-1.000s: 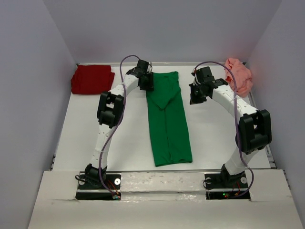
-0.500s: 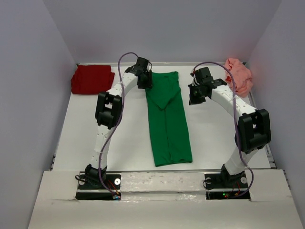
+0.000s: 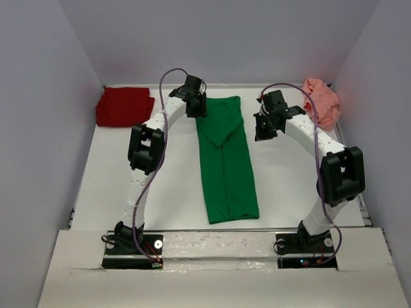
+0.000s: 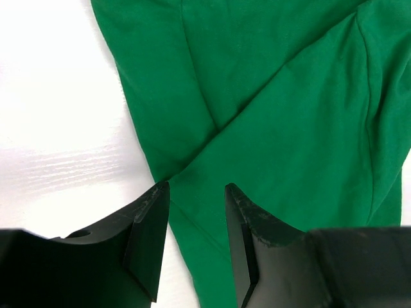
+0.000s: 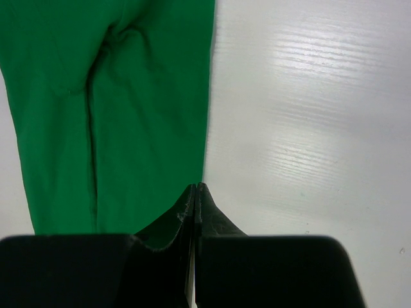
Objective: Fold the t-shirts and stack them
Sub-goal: Fold the tshirt
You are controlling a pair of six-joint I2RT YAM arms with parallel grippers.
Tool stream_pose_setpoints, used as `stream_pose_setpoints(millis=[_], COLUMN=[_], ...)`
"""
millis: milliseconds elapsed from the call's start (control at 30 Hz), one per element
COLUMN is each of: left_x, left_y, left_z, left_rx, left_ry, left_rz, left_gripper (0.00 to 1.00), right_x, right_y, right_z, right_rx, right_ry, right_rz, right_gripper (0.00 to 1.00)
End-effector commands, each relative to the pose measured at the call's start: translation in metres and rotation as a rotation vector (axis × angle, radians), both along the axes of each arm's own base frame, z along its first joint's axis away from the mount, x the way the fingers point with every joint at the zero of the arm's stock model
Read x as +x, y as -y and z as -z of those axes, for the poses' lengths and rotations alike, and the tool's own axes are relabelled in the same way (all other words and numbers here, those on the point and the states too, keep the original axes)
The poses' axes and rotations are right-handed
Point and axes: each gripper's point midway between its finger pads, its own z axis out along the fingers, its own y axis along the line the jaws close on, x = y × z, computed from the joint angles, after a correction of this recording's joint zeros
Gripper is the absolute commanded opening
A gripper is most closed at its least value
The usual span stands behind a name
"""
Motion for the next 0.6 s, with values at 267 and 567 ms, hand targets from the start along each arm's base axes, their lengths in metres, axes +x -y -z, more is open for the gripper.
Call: stream_pose_setpoints(millis=[267,567], left_x=[0.001,0.000], left_y=[0.009,0.012], left_z=[-0.006,0.004], left_rx=[-0.025,-0.025], left_ry=[0.008,-0.008], left_rz=[0.028,0.040], left_gripper=[0.50,0.50], right_x=[0.007,0.006], right_y=[-0.007,-0.007], right_z=[-0.012,-0.007], right_rx=[0.016,0.011], right_ry=[0.045,0.034], right_rz=[-0.015,-0.017], right_gripper=[0.00,0.00])
